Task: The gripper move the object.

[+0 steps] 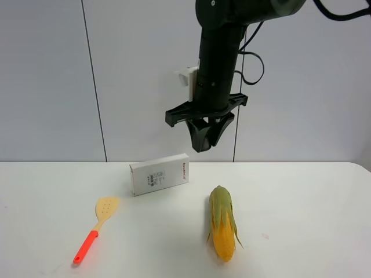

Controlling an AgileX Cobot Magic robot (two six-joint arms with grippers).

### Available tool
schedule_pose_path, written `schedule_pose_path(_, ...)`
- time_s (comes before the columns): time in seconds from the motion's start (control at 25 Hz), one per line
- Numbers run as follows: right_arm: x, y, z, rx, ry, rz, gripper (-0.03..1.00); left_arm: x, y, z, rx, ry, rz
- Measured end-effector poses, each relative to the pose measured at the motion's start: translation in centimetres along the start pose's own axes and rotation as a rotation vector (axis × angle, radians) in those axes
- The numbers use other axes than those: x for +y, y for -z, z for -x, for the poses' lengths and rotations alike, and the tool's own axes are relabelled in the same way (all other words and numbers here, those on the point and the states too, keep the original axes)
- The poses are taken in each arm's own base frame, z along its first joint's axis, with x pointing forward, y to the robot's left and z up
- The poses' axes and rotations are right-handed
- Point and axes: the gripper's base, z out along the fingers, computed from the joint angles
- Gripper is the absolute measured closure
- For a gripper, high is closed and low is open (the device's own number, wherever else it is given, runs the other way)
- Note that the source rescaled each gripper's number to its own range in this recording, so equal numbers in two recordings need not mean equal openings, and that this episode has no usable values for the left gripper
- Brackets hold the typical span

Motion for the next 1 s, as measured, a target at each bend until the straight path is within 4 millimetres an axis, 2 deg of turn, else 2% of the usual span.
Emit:
schedule_pose_path(0.16,-2.3,1.5,-0.3,-0.029,-0.046,-0.019,0.97,0.0,0.0,0.0,0.0,0.0,0.0)
schedule_pose_path(0.36,-4.8,4.6,-0.8,-0.089,-0.093,-0.059,0.97,0.0,0.0,0.0,0.0,0.0,0.0)
schedule_pose_path(0.56,-6.1,7.3,-1.8,-0.127,-0.106,-0.104,0.97,0.0,0.0,0.0,0.0,0.0,0.0)
schedule_pose_path(0.88,-7.3,7.0,-6.7,-0.006,-0.142,-0.11,0.97,0.0,0.0,0.0,0.0,0.0,0.0)
schedule_pose_path(1.0,-7.9,7.6,-8.9,0.023,-0.167,-0.116,0.97,0.0,0.0,0.0,0.0,0.0,0.0)
